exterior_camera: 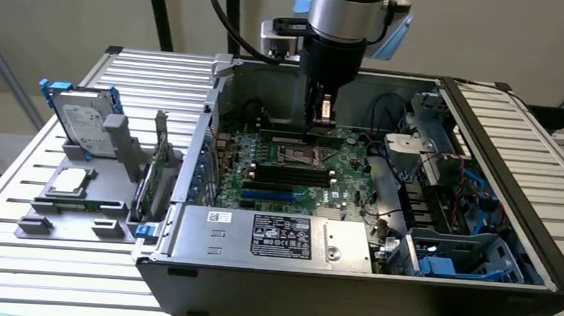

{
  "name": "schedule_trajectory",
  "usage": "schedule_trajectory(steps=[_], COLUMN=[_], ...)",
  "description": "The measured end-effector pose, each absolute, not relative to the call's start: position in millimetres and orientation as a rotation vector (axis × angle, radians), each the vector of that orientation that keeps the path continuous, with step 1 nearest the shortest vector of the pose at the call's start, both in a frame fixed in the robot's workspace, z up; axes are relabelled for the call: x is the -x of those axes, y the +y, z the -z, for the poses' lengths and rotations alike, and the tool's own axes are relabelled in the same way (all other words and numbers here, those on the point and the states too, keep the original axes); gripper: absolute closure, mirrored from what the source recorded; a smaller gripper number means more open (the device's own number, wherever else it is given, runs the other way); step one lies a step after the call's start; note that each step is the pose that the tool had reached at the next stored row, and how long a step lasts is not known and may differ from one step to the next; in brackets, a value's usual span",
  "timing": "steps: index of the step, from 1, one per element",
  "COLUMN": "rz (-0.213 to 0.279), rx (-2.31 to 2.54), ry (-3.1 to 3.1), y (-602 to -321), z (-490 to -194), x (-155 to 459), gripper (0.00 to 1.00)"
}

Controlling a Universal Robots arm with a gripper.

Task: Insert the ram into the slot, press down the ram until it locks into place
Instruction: 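Insert the ram into the slot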

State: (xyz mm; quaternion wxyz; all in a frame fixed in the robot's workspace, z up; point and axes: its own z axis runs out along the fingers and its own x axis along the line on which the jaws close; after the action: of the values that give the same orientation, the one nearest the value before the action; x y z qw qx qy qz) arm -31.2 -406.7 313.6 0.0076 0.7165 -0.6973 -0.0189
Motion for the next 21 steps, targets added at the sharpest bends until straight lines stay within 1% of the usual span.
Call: schedule_trajectory(steps=[21], rz=[0.059], rx=[-2.240], ry=[-2.180], y=[-406.9], z=[-275.3], x=[31.5], gripper=[0.87])
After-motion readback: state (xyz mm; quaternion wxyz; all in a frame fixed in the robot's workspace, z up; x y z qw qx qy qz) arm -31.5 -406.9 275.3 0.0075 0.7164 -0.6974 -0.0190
